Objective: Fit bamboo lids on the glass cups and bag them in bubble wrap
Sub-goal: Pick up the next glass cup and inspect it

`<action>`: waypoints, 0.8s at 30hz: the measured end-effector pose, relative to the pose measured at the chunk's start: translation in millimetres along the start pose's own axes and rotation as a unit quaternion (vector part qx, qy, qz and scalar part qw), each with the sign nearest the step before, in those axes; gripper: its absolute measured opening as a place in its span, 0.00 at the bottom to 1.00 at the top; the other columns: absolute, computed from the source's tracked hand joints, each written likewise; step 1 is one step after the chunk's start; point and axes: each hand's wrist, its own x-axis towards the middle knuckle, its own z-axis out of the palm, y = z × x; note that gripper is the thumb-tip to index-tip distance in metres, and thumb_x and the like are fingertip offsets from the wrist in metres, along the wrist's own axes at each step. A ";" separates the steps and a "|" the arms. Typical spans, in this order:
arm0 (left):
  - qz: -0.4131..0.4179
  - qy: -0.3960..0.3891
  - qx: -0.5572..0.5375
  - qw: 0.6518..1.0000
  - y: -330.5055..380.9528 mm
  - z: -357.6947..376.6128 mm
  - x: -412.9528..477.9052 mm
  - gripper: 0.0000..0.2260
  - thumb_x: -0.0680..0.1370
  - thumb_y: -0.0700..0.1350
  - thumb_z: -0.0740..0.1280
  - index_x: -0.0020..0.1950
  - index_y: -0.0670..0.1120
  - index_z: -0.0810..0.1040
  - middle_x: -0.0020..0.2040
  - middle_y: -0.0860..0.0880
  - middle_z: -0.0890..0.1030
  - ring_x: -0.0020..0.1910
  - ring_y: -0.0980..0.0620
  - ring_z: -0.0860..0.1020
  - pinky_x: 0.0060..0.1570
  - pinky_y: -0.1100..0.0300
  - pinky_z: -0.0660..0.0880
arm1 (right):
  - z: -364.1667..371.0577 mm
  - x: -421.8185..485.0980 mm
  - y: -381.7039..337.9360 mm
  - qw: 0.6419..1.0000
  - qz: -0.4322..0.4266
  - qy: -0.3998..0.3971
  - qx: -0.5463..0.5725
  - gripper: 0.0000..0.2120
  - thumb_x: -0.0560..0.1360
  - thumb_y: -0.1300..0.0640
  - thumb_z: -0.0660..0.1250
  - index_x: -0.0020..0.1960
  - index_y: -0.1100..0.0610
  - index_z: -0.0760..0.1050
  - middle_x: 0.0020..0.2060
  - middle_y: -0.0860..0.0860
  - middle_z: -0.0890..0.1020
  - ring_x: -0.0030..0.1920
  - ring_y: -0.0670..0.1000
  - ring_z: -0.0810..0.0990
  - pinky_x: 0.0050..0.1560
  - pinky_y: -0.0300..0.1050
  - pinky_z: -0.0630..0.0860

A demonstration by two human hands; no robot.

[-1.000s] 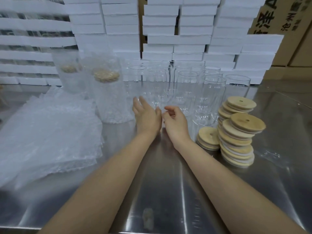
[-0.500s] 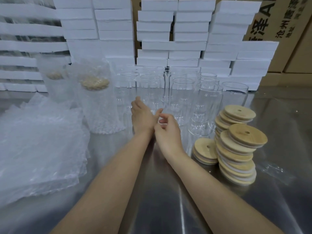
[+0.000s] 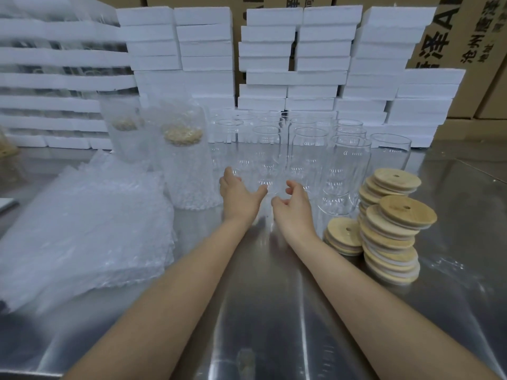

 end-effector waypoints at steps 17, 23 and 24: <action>0.003 -0.078 0.008 0.997 2.8 9.8 8.2 0.47 0.68 0.52 0.77 0.76 0.43 0.52 0.67 0.44 0.66 0.67 0.47 0.68 0.64 0.55 0.68 | 0.2 -1.9 -5.6 1.000 0.017 -0.021 -0.001 0.24 0.79 0.62 0.60 0.73 0.59 0.60 0.69 0.56 0.65 0.53 0.50 0.74 0.51 0.35 0.67; -0.013 -0.133 -0.054 0.990 4.5 -24.3 -21.8 0.37 0.60 0.60 0.70 0.66 0.49 0.67 0.58 0.50 0.70 0.49 0.60 0.75 0.47 0.68 0.68 | -2.8 -5.1 -10.5 0.993 0.020 -0.037 0.107 0.21 0.77 0.62 0.58 0.69 0.53 0.68 0.66 0.52 0.71 0.61 0.47 0.71 0.60 0.41 0.67; -0.021 -0.148 -0.093 0.984 6.0 -29.9 -27.0 0.35 0.61 0.60 0.71 0.64 0.50 0.68 0.57 0.50 0.72 0.49 0.60 0.75 0.46 0.68 0.69 | -3.3 -4.9 -11.8 0.990 0.019 -0.045 0.135 0.19 0.77 0.61 0.57 0.66 0.51 0.70 0.65 0.50 0.72 0.62 0.46 0.71 0.59 0.41 0.69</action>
